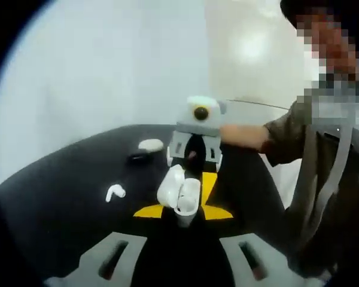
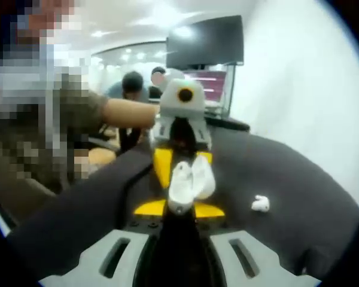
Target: Pick up three earphones and place each one into its charging case using tactile feedback, ensure that each earphone is properly inserted and securely positioned inside the case.
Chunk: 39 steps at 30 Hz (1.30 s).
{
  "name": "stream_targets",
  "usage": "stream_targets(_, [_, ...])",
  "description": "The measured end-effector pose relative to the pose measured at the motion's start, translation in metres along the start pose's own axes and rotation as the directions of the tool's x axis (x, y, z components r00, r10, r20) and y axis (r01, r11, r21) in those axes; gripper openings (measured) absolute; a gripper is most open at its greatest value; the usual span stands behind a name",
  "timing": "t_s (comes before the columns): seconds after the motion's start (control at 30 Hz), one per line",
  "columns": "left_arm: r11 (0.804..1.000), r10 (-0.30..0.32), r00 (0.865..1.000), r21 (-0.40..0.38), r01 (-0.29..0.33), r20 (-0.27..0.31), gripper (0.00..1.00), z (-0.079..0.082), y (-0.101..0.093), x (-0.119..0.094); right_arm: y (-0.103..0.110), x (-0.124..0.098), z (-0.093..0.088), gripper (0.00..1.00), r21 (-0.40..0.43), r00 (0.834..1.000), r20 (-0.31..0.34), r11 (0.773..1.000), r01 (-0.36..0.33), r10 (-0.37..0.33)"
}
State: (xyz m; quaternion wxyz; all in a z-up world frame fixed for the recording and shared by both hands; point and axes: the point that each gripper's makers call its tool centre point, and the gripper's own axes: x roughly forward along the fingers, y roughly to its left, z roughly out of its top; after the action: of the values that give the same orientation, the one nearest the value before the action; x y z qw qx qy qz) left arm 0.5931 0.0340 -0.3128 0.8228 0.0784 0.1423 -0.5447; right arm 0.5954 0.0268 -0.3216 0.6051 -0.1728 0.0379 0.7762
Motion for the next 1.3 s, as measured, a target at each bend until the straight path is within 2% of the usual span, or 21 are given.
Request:
stream_targets(0.1, [1.0,0.003,1.0,0.027,-0.003,0.016,0.14,0.0,0.001,0.001,-0.001,0.001,0.001,0.17,-0.002,1.0,-0.004,1.0,0.004,-0.004])
stream_targets(0.23, [1.0,-0.009,0.999,0.011,0.008,0.037,0.14,0.0,0.001,0.001,-0.002,-0.002,0.0,0.18,0.037,1.0,-0.009,0.999,0.0,0.001])
stream_targets(0.3, [1.0,-0.008,0.999,0.006,0.008,0.053,0.14,0.0,0.002,0.0,-0.004,-0.013,-0.002,0.25,0.046,0.999,-0.04,0.999,-0.005,0.006])
stream_targets(0.33, [1.0,-0.005,0.998,0.004,0.005,0.058,0.14,0.0,0.002,0.0,-0.007,-0.021,-0.002,0.25,0.049,0.999,-0.044,0.999,0.008,-0.006])
stream_targets(0.37, [1.0,0.0,0.998,0.003,0.0,0.062,0.14,0.001,0.003,0.0,-0.015,-0.03,0.003,0.24,0.059,0.999,-0.02,0.997,0.05,-0.049])
stream_targets(0.4, [1.0,0.002,0.998,-0.001,-0.002,0.066,0.14,0.001,0.004,0.0,-0.025,-0.039,0.014,0.24,0.076,0.995,0.036,0.993,0.095,-0.098])
stream_targets(0.47, [1.0,0.001,0.997,-0.007,-0.001,0.072,0.14,0.001,0.004,-0.001,-0.049,-0.051,0.027,0.24,0.137,0.972,0.102,0.971,0.195,-0.21])
stream_targets(0.5, [1.0,0.0,0.997,-0.009,0.001,0.073,0.14,0.001,0.004,-0.001,-0.067,-0.056,0.029,0.24,0.173,0.949,0.113,0.946,0.274,-0.296])
stream_targets(0.57, [1.0,0.001,0.997,-0.004,0.0,0.077,0.14,0.001,0.004,0.0,-0.1,-0.062,0.015,0.24,0.175,0.887,0.039,0.877,0.447,-0.46])
stream_targets(0.6, [1.0,0.002,0.997,0.001,-0.003,0.079,0.14,0.001,0.004,0.0,-0.106,-0.058,0.006,0.24,0.163,0.873,-0.008,0.861,0.482,-0.487])
stream_targets(0.63, [1.0,0.005,0.997,0.007,-0.006,0.08,0.14,0.001,0.004,0.0,-0.106,-0.05,-0.003,0.24,0.126,0.875,-0.059,0.866,0.485,-0.481])
stream_targets(0.67, [1.0,0.009,0.997,0.013,-0.01,0.081,0.14,0.001,0.004,0.0,-0.106,-0.043,-0.006,0.24,0.105,0.875,-0.078,0.869,0.484,-0.478])
stream_targets(0.73, [1.0,0.012,0.997,0.021,-0.014,0.082,0.14,0.001,0.004,0.0,-0.1,-0.024,-0.013,0.24,0.043,0.889,-0.116,0.892,0.451,-0.443])
stream_targets(0.8, [0.999,0.018,0.996,0.036,-0.021,0.084,0.14,0.001,0.003,0.0,-0.096,-0.008,-0.014,0.24,0.013,0.895,-0.125,0.902,0.433,-0.428])
stream_targets(0.9, [0.998,0.023,0.996,0.059,-0.028,0.087,0.14,0.001,0.002,0.0,-0.1,-0.002,-0.011,0.23,-0.002,0.892,-0.1,0.897,0.443,-0.441])
stream_targets(1.0, [0.997,0.024,0.996,0.072,-0.03,0.09,0.14,0.001,0.002,0.0,-0.103,-0.001,-0.013,0.17,0.026,0.893,-0.092,0.896,0.444,-0.44])
stream_targets(1.17, [0.997,0.019,0.995,0.075,-0.026,0.097,0.14,0.002,0.003,-0.001,-0.099,-0.004,-0.012,0.17,0.04,0.898,-0.107,0.9,0.433,-0.427])
stream_targets(1.27, [0.997,0.022,0.995,0.076,-0.03,0.1,0.14,0.003,0.004,-0.001,-0.103,-0.026,-0.006,0.17,0.116,0.871,-0.14,0.865,0.488,-0.472])
stream_targets(1.3, [0.997,0.023,0.995,0.076,-0.03,0.099,0.14,0.003,0.004,-0.001,-0.102,-0.034,-0.001,0.17,0.152,0.867,-0.134,0.854,0.497,-0.48])
